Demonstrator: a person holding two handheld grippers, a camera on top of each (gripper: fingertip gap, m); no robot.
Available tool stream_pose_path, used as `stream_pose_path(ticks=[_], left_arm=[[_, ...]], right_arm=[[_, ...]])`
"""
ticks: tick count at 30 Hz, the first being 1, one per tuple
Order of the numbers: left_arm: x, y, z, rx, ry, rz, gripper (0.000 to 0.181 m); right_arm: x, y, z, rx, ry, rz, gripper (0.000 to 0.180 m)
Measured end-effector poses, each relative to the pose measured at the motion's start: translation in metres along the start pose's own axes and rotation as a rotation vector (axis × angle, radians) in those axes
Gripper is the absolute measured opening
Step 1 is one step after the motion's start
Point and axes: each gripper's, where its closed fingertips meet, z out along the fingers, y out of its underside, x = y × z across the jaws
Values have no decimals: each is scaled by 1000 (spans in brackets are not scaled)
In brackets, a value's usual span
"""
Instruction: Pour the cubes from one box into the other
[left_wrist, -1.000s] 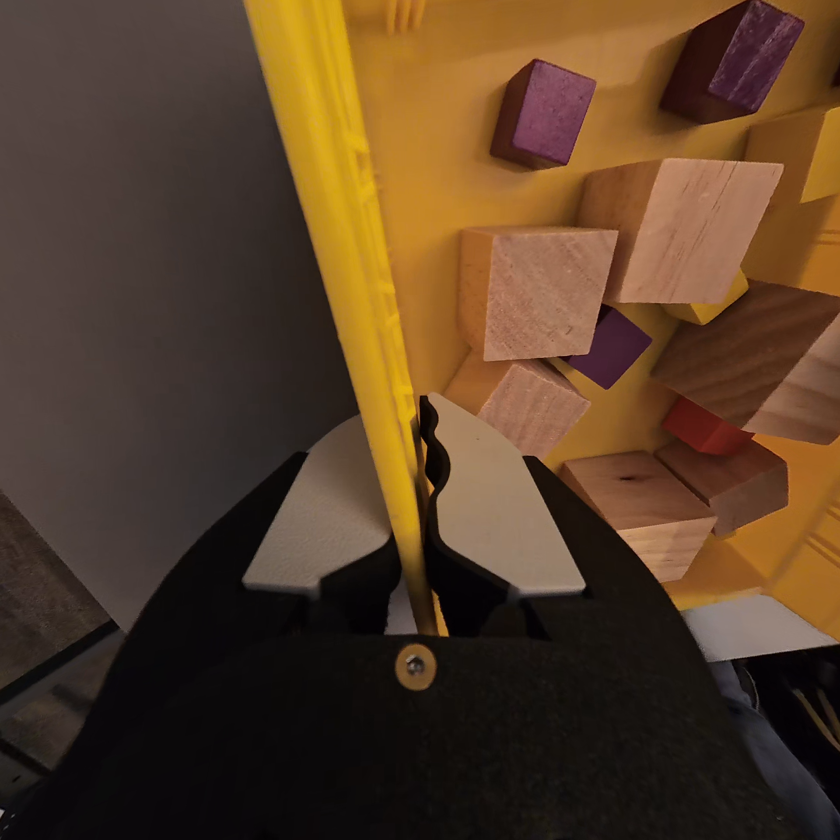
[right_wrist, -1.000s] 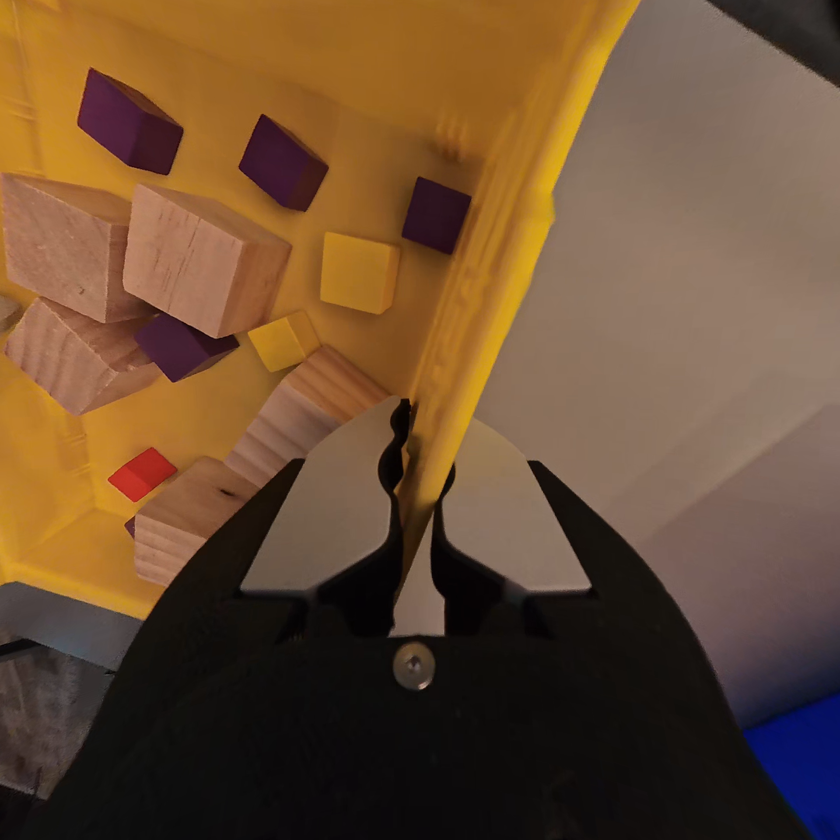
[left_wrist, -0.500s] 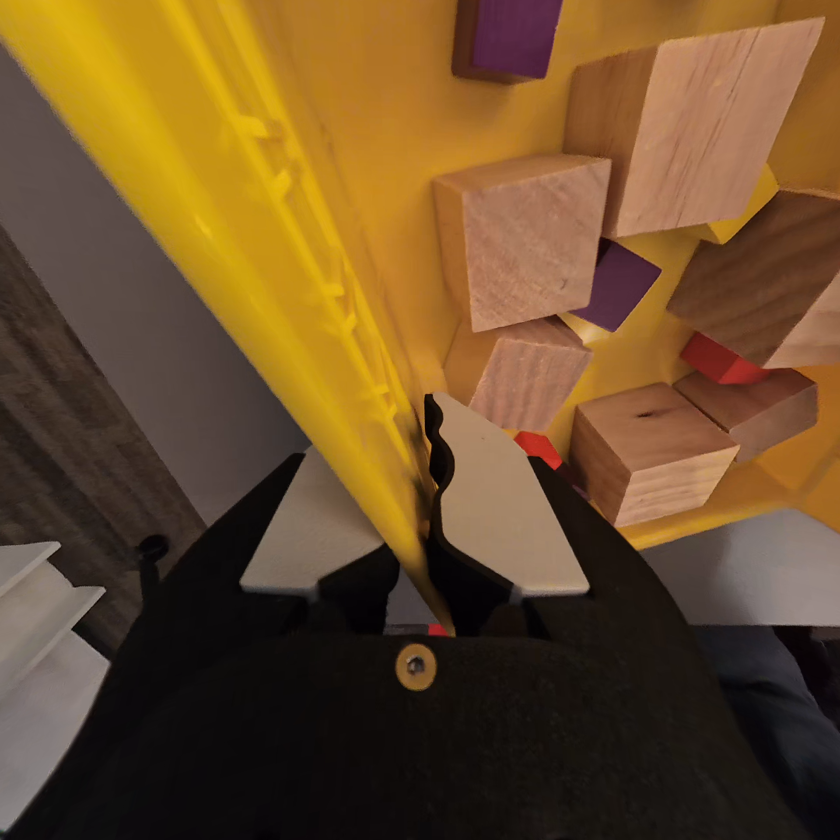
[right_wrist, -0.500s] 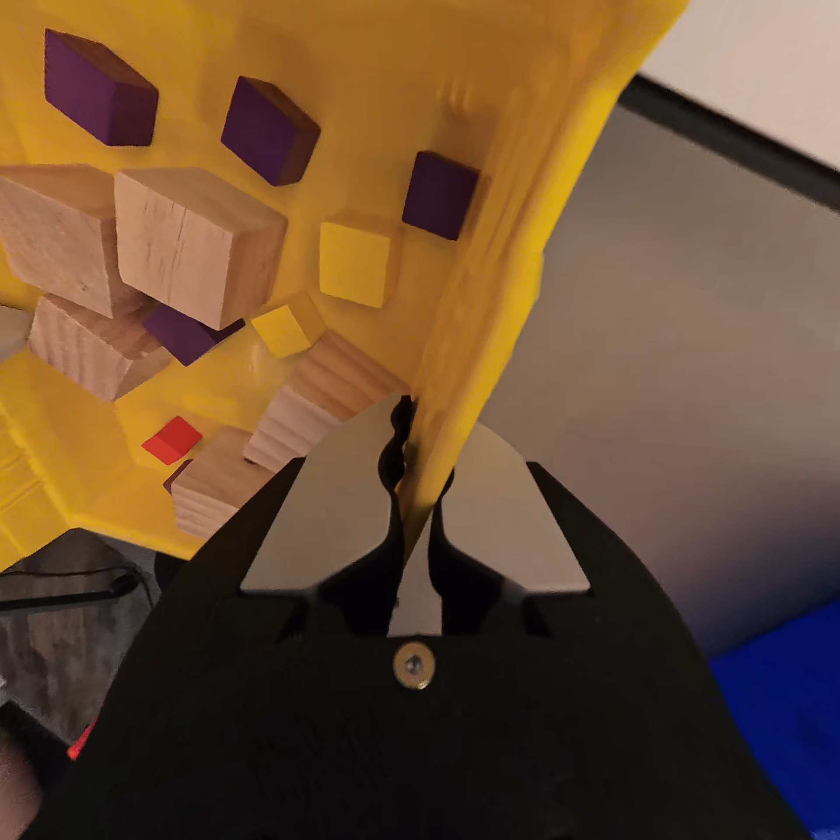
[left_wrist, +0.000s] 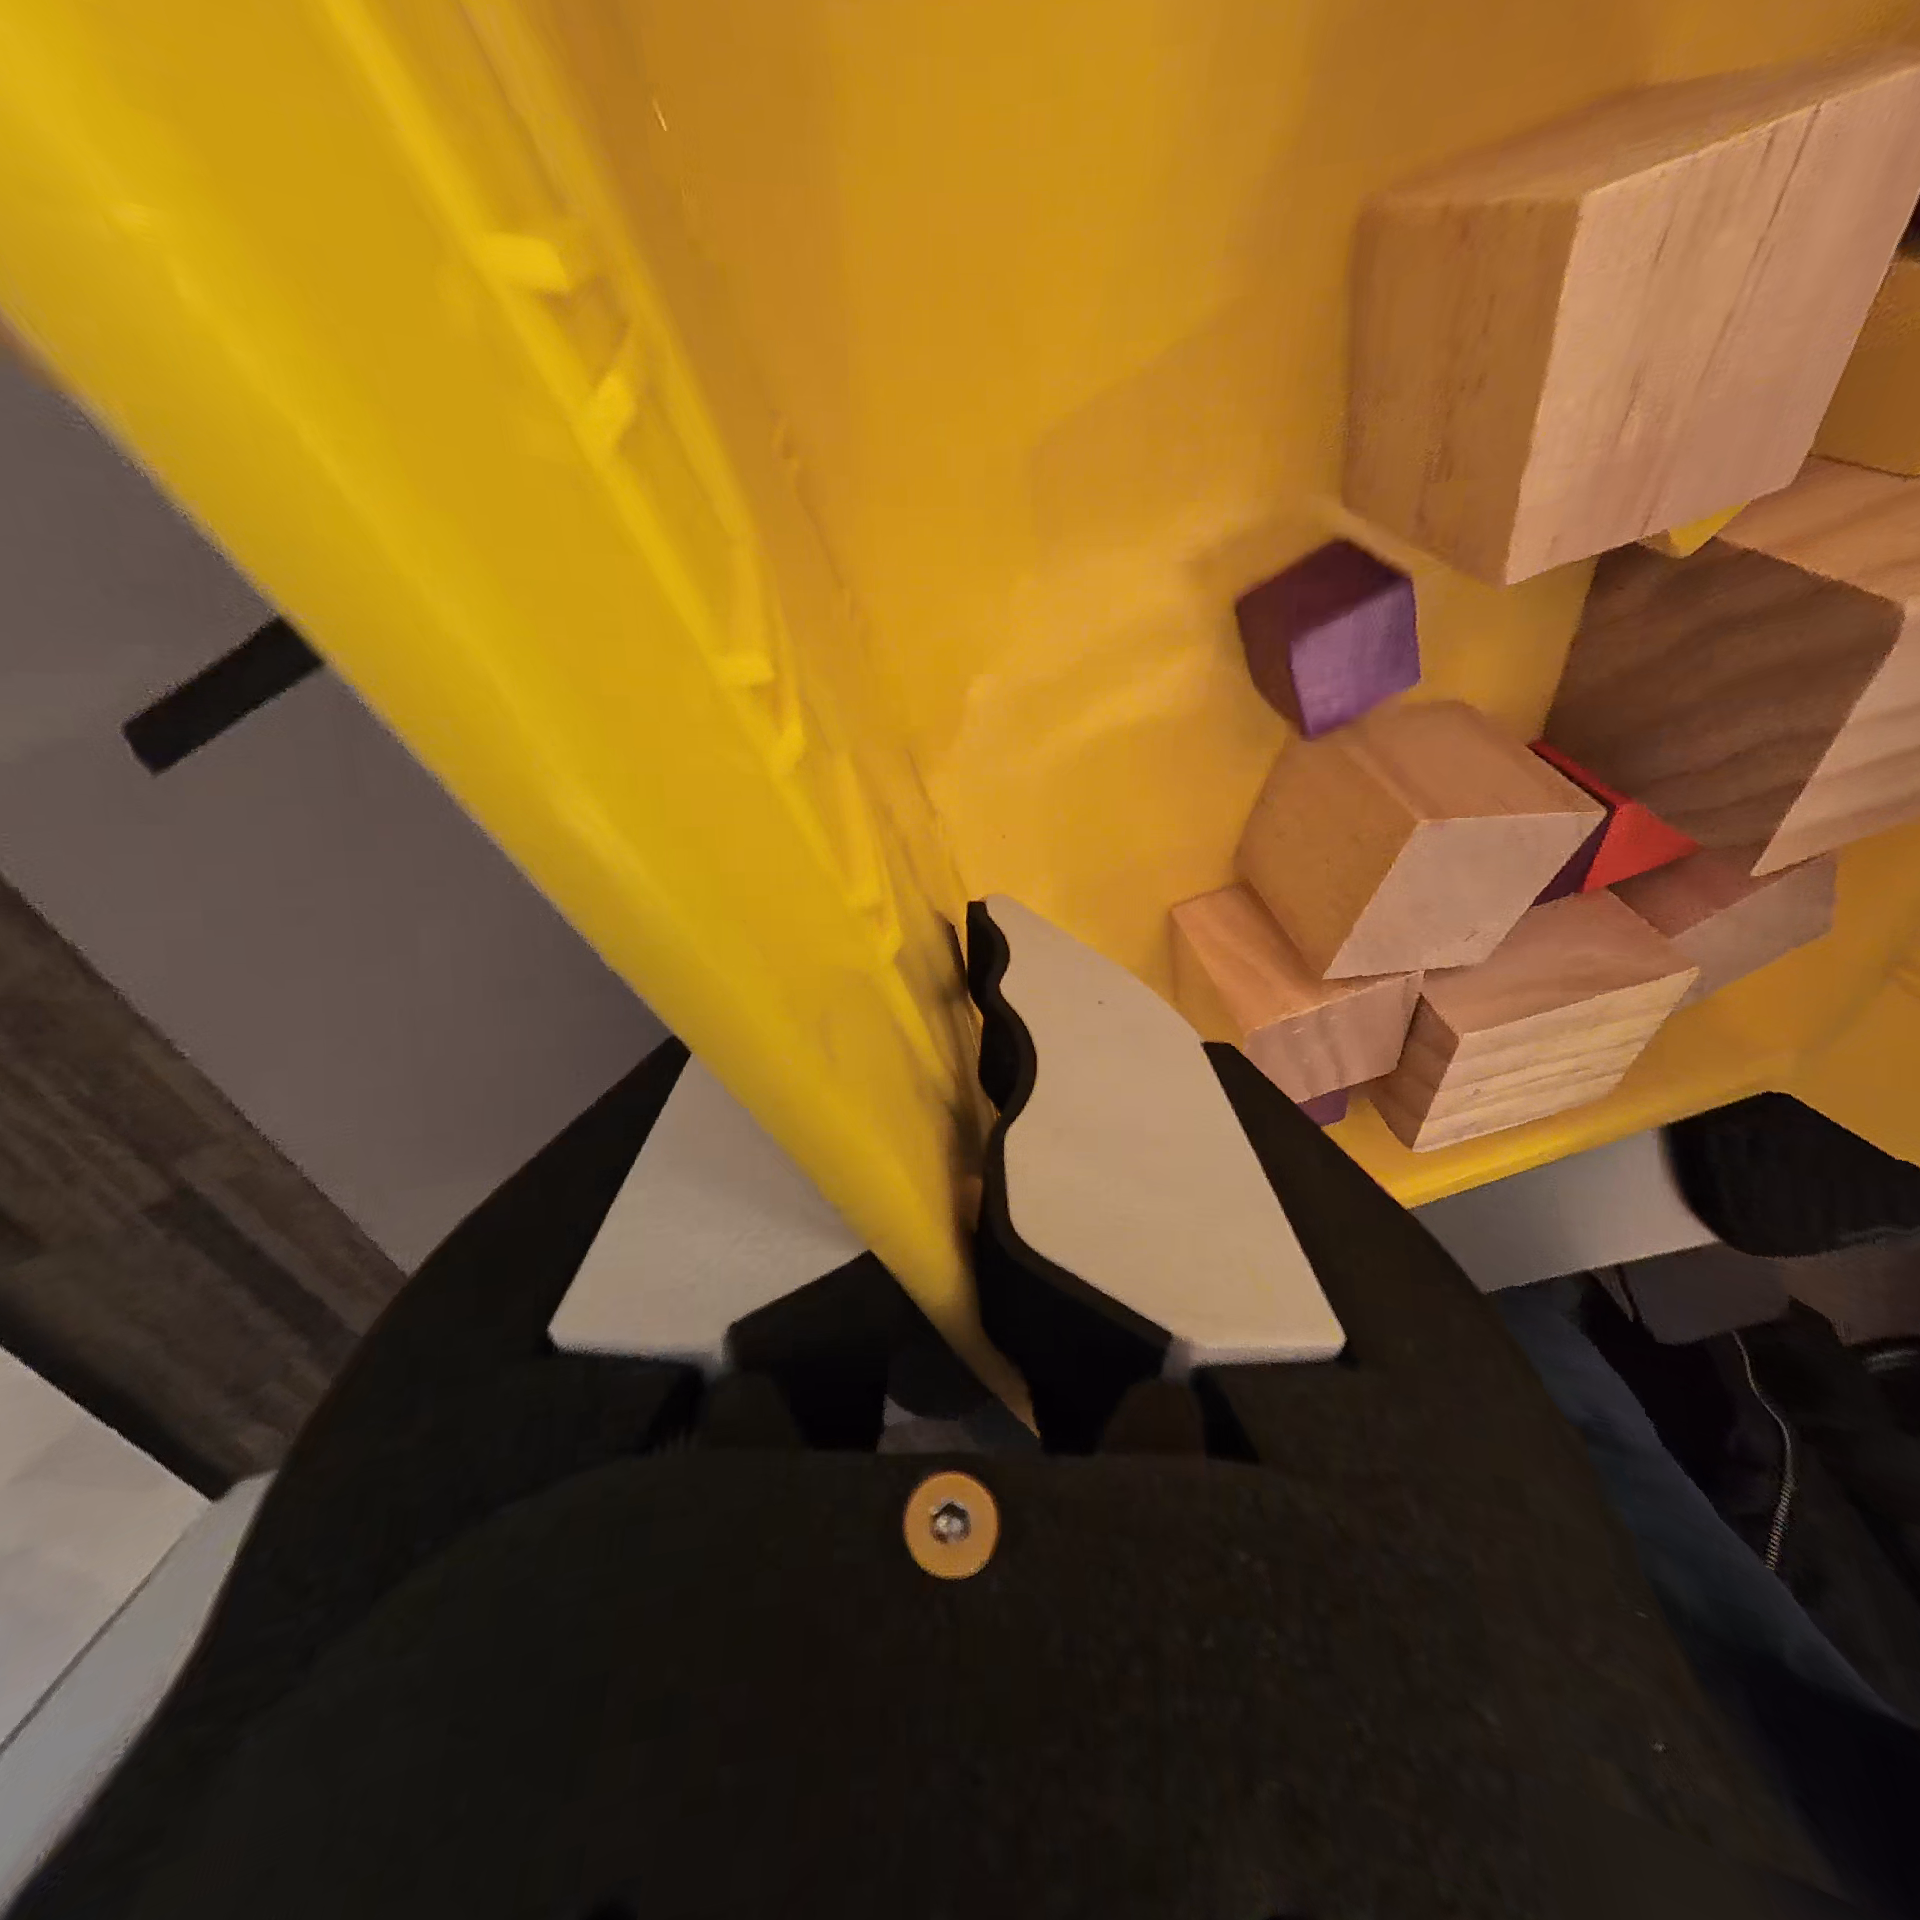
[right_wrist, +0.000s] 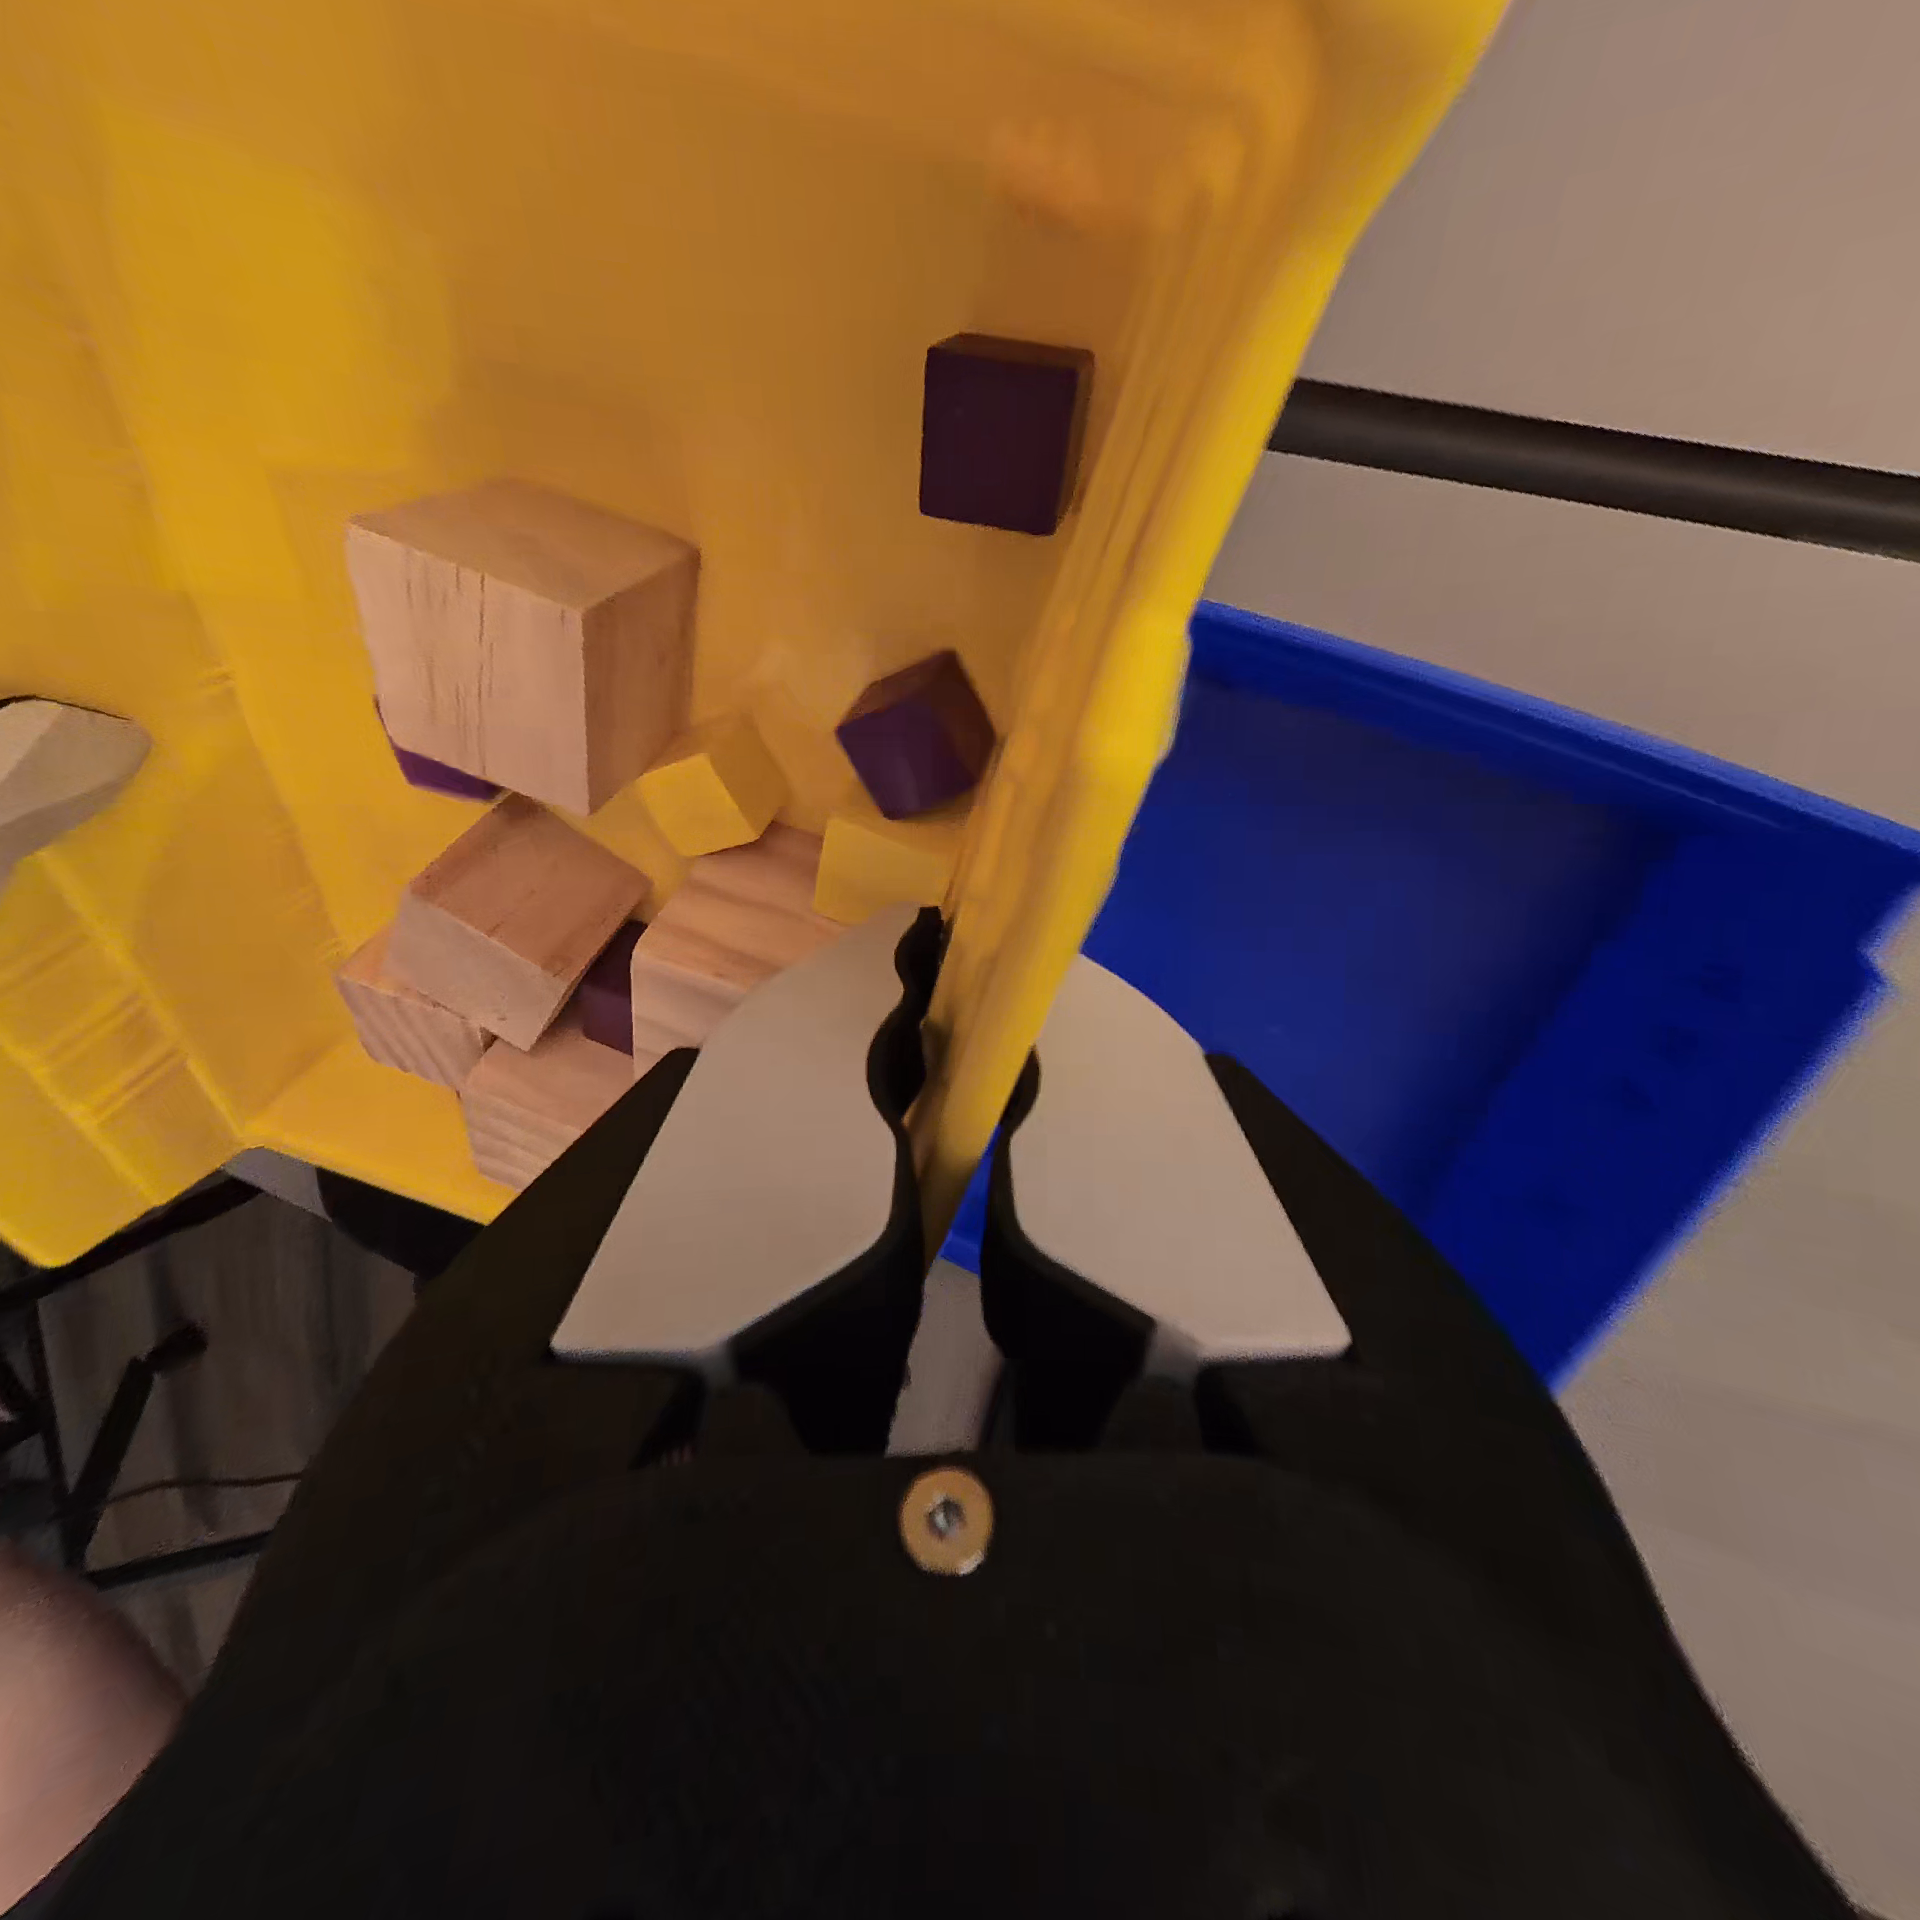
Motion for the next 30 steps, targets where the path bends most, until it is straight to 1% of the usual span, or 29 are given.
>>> stream_pose_path(ticks=[4, 7, 11, 16, 20, 25, 29, 30], left_arm=[[50, -39, -9, 51, -15, 82, 6], [82, -68, -9, 109, -72, 142, 6], [113, -98, -18, 226, -146, 228, 5], [147, -117, -29, 316, -254, 337, 6], [176, -126, -25, 358, -312, 430, 6], [196, -136, -10, 395, -301, 482, 6], [204, -144, -14, 505, -281, 472, 7], [204, -144, -16, 535, -280, 467, 7]], right_arm=[[56, 10, -31, 70, 12, 53, 6], [95, 16, -40, 154, 45, 86, 5], [132, 24, -53, 313, 28, 127, 5], [164, 41, -59, 498, 2, 185, 5], [188, 61, -59, 610, 24, 242, 5], [210, 74, -52, 698, 49, 270, 5], [219, 71, -70, 752, 156, 241, 5], [219, 69, -73, 774, 158, 229, 5]])
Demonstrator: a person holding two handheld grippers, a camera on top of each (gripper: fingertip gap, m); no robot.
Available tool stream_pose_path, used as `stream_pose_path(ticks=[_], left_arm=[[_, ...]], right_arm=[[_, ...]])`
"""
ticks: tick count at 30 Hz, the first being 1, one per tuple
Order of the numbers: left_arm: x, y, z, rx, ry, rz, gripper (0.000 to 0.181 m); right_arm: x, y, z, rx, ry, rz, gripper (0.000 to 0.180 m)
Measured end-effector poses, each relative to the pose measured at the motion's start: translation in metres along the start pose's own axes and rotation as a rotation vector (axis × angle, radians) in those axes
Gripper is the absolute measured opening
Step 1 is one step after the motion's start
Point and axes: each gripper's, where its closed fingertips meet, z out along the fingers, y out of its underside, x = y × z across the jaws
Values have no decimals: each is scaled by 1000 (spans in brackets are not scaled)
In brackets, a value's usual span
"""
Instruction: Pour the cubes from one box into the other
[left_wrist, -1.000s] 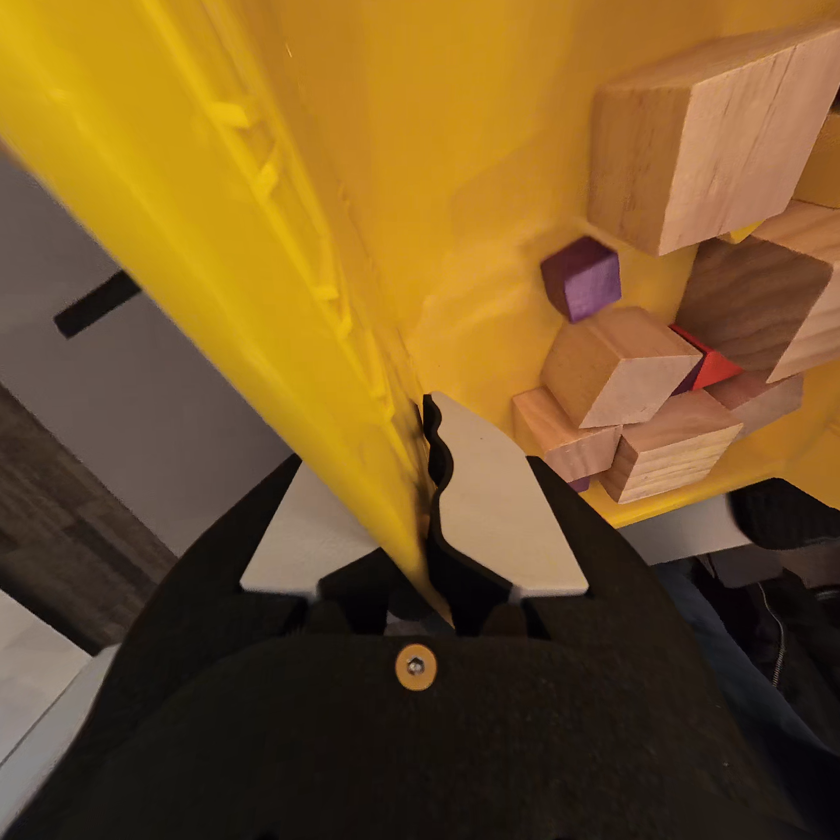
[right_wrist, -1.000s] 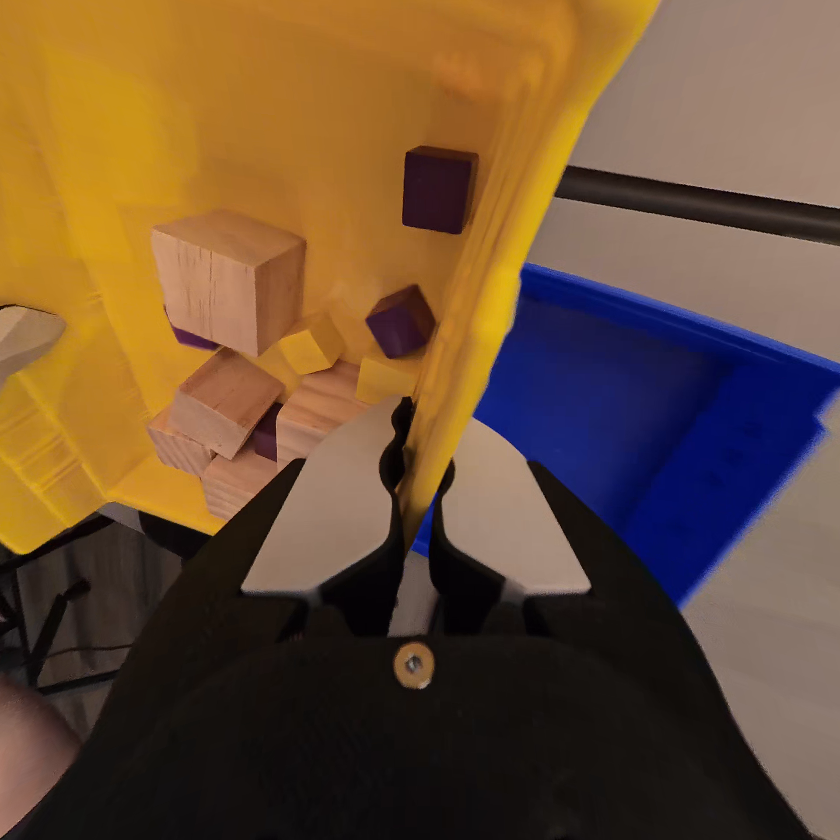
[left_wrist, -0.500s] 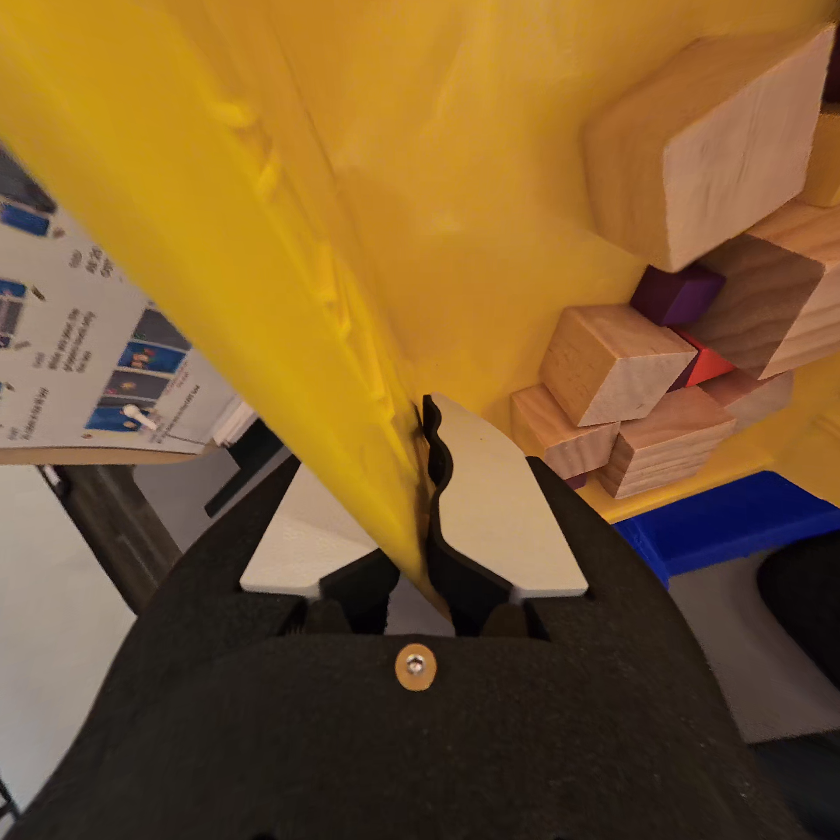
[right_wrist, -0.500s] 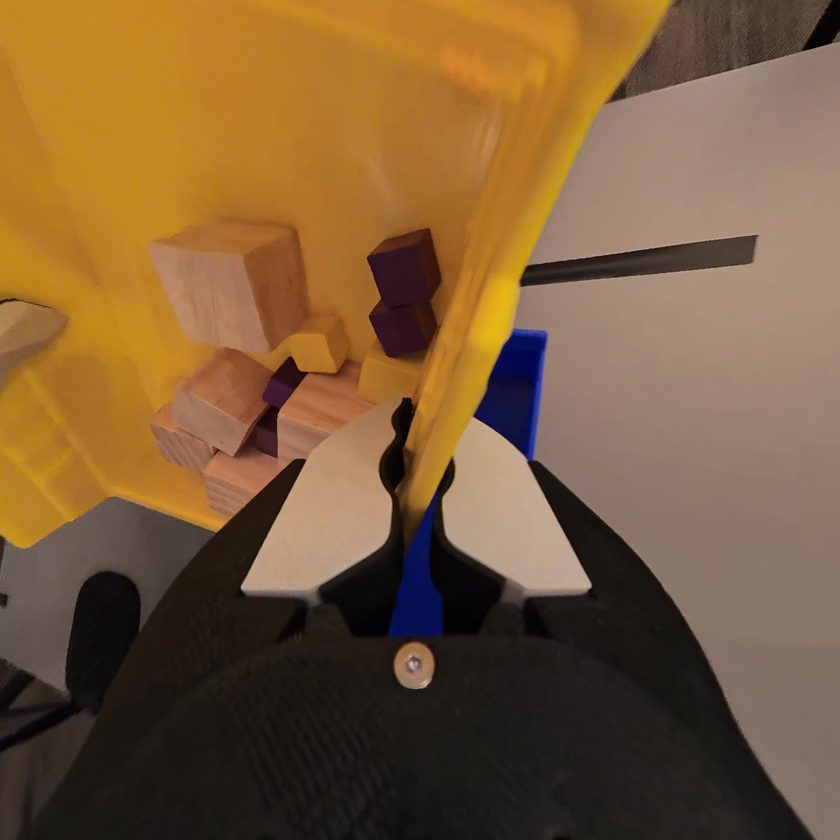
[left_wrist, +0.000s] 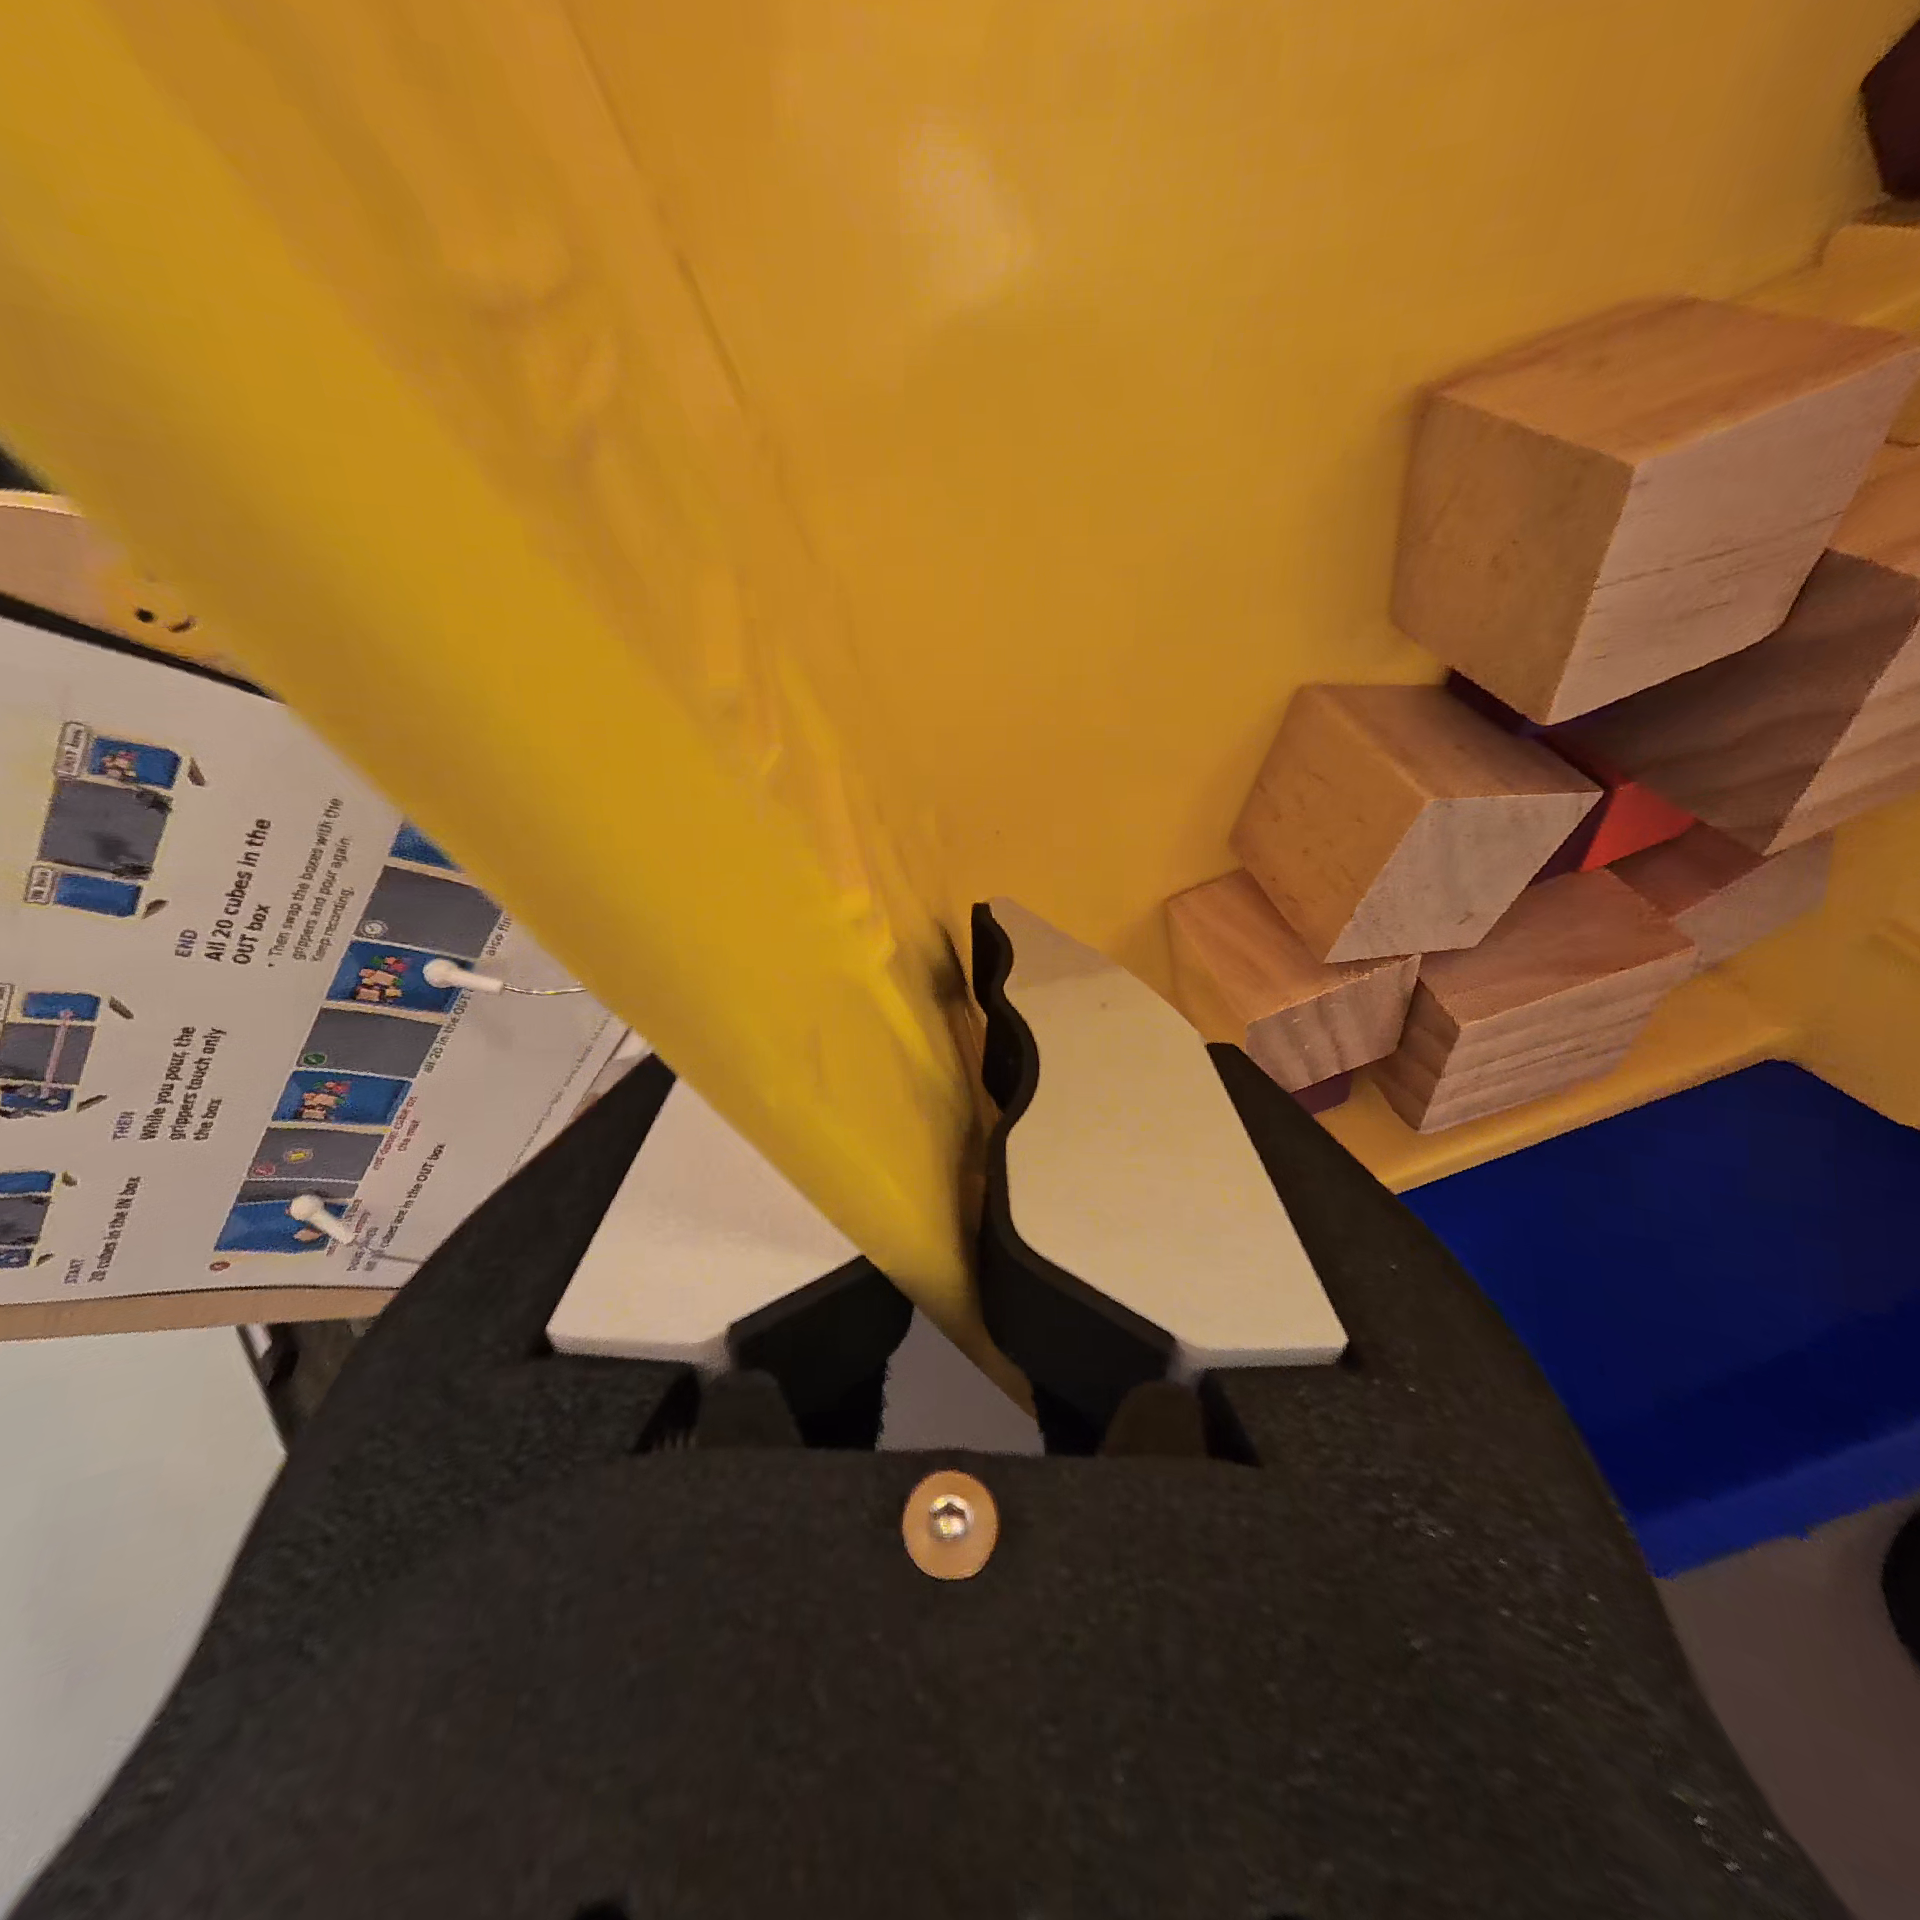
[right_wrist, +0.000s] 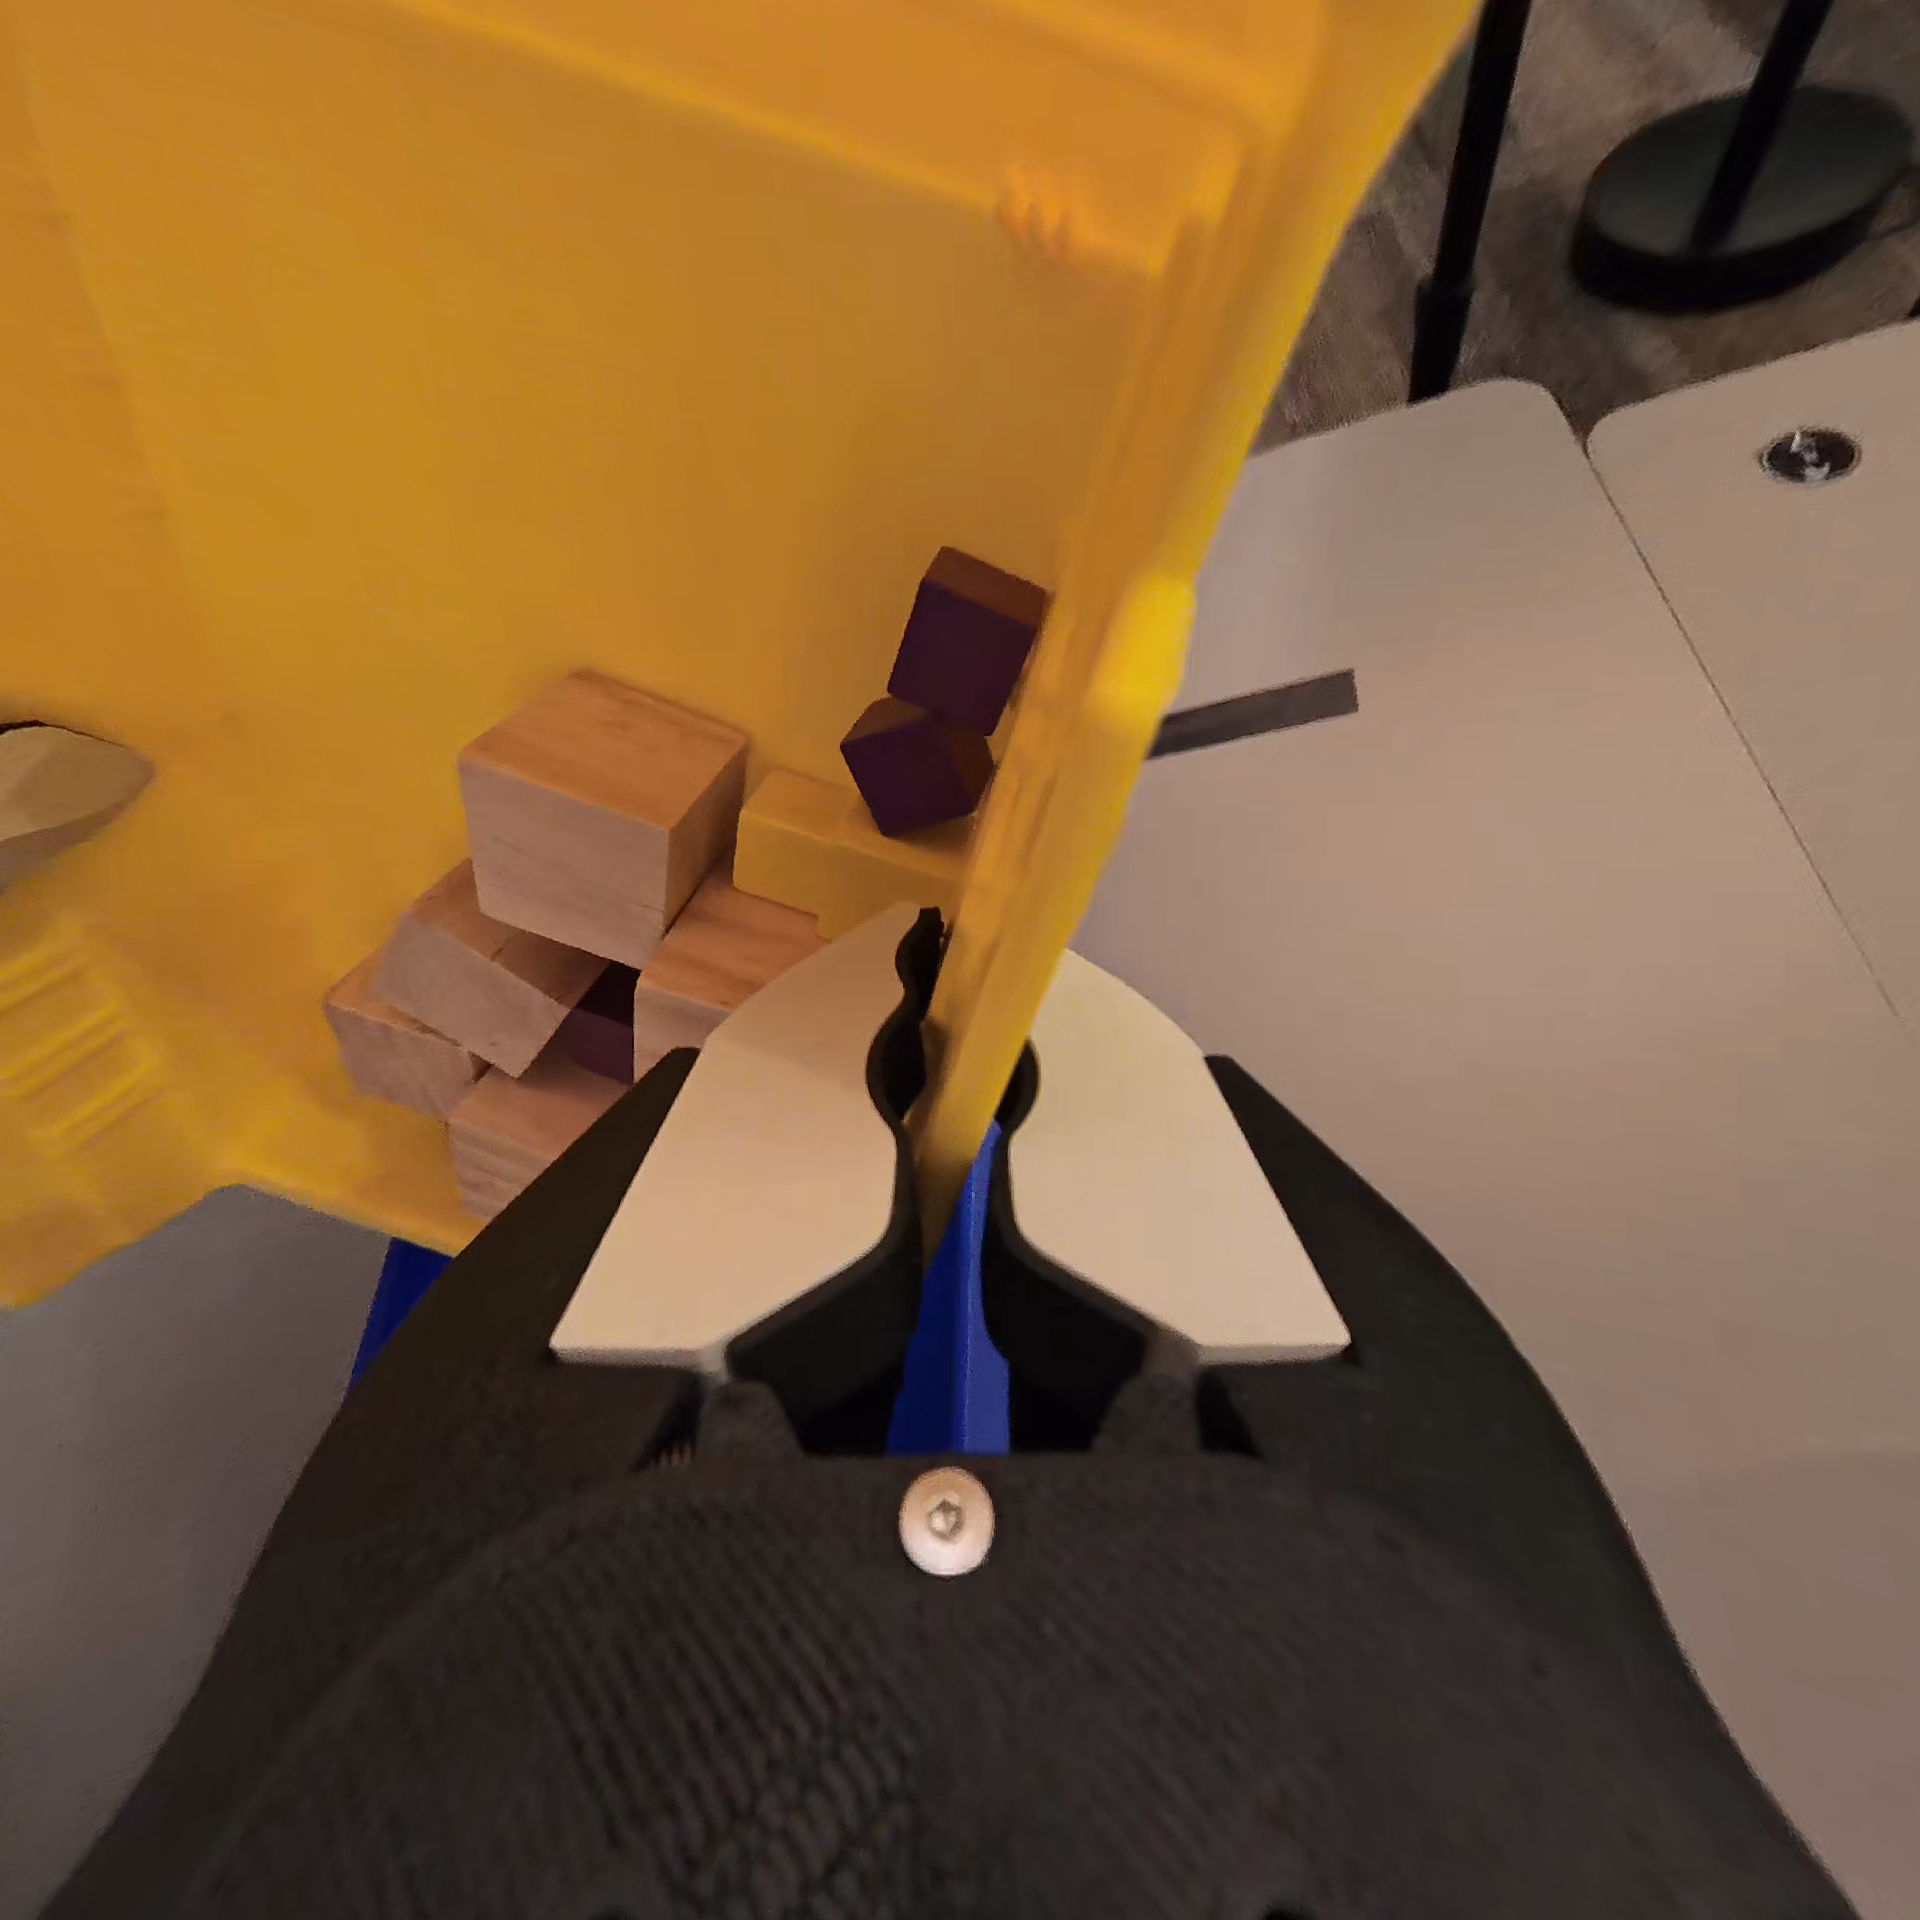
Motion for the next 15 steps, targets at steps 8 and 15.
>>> stream_pose_path(ticks=[8, 15], left_arm=[[2, 14, -5, 119, -5, -95, 7], [1, 23, -14, 194, -21, -134, 8]], right_arm=[[-11, -10, -12, 48, 46, -117, 5], [-22, -16, -22, 92, 40, -184, 5]])
